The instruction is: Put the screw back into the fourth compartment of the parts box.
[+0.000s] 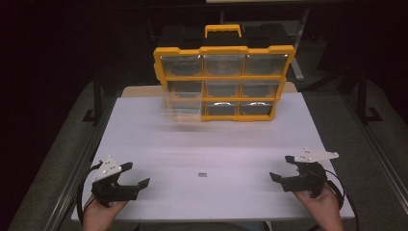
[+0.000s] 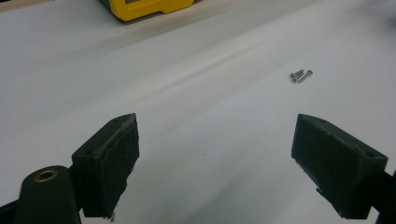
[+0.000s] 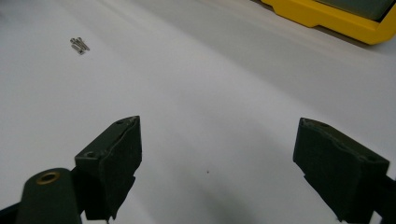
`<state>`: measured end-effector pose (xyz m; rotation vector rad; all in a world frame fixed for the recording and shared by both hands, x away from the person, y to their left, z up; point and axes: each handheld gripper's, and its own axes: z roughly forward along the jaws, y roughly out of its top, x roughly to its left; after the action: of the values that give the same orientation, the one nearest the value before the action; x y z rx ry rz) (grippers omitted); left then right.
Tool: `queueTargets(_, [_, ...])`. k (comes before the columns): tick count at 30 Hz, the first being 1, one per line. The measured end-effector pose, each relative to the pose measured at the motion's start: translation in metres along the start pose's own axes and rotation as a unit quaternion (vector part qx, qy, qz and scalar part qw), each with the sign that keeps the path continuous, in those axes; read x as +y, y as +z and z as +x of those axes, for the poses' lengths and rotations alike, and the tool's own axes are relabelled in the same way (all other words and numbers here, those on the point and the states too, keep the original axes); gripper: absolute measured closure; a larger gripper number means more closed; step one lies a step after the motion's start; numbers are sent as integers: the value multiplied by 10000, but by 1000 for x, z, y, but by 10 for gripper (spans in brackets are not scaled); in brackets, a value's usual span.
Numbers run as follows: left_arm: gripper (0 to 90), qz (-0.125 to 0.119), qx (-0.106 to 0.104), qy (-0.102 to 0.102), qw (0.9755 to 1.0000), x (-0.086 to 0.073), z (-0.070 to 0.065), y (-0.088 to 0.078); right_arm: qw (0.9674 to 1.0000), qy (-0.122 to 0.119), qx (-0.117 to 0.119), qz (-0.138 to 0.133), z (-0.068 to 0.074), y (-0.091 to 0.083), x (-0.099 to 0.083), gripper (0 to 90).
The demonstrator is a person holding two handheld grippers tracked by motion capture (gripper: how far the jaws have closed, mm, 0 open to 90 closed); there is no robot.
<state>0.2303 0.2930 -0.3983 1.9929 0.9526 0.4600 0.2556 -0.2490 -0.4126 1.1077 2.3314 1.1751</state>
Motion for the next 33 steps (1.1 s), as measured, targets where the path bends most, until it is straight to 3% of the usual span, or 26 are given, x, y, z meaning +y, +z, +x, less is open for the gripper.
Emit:
queueTargets(10, [146,14,-41,-78,10000,-1,-1,0,10000,-31,-2,-12,0,0,1,144])
queueTargets(19, [145,62,-68,30,10000,0,-1,1,9999,-133,62,13,7,3,5,145])
queueTargets(26, [146,51,-69,-46,10000,0,-3,2,9995,-243,223,0,12,8,17,144])
queueTargets(33, [146,43,-76,53,9999,3,-4,5,9981,-425,420,122,18,18,34,144])
